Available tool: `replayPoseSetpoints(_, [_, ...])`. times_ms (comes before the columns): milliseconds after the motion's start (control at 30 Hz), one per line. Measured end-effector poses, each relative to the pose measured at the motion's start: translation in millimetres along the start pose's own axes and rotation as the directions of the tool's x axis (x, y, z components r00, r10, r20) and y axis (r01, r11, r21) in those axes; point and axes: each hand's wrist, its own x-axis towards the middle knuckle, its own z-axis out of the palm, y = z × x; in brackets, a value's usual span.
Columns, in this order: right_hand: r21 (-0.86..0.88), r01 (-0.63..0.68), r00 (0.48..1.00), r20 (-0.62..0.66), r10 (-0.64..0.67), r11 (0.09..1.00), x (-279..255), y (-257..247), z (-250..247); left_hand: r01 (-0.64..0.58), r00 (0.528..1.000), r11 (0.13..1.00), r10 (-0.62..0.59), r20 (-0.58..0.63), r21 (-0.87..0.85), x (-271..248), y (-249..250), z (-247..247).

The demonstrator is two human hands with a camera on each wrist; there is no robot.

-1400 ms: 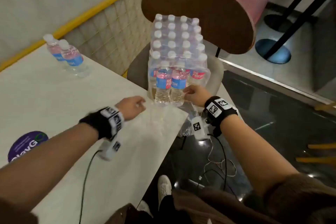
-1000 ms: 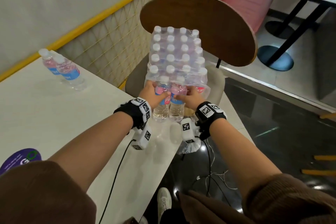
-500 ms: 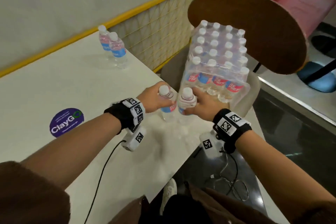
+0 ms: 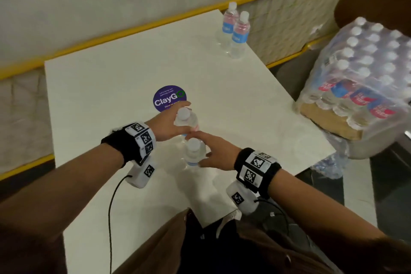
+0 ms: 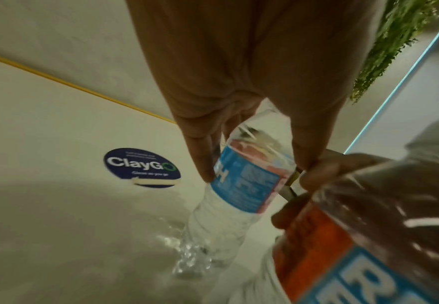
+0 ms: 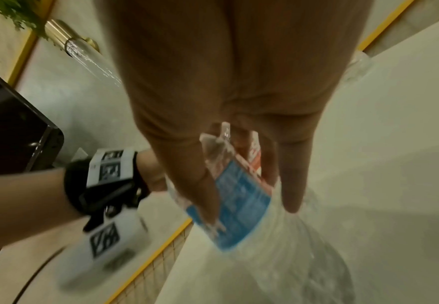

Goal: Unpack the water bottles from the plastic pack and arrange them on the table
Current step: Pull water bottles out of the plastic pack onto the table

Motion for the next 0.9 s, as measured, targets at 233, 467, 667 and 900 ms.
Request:
replayPoseSetpoints(233, [0.054, 0.039, 0.94, -0.34, -0.019, 0.998, 15.4, -23.1, -36.5, -0.138, 0.976, 0.982, 0.113, -0.186, -0.129, -55.9, -45.8, 21.9])
replayPoseSetpoints(467, [-0.095, -0.011, 0.985, -0.174, -0.006, 0.995, 60.7, -61.1, -22.1, -0.361, 0.852, 0.915, 0.402, -0.337, 0.18, -63.5, -37.8, 48.4])
replayPoseSetpoints(667, [-0.123, -0.104, 0.952, -0.3, 0.063, 0.987, 44.0, -56.4, -28.0, -0.328, 0.914, 0.945, 0.313, -0.257, -0.016, -67.5, -55.1, 15.5])
replayPoseSetpoints(900, [-0.234, -0.085, 0.979, -0.198, 0.038, 0.969, 23.4, -62.9, -9.3, -0.143, 0.973, 0.967, 0.099, -0.207, -0.209, -84.0, -68.6, -28.3])
